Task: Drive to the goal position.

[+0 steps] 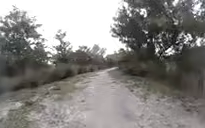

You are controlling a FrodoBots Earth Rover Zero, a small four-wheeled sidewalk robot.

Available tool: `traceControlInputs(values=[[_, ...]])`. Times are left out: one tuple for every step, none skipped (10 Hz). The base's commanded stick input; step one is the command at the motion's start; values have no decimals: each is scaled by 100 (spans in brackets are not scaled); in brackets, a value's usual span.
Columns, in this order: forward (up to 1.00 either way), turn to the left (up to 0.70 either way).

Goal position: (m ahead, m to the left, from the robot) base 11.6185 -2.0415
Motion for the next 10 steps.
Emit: traceControlInputs(values=[[70,0],[70,0],[70,0],[70,0],[70,0],[70,0],[70,0],[70,0],[70,0],[70,0]])
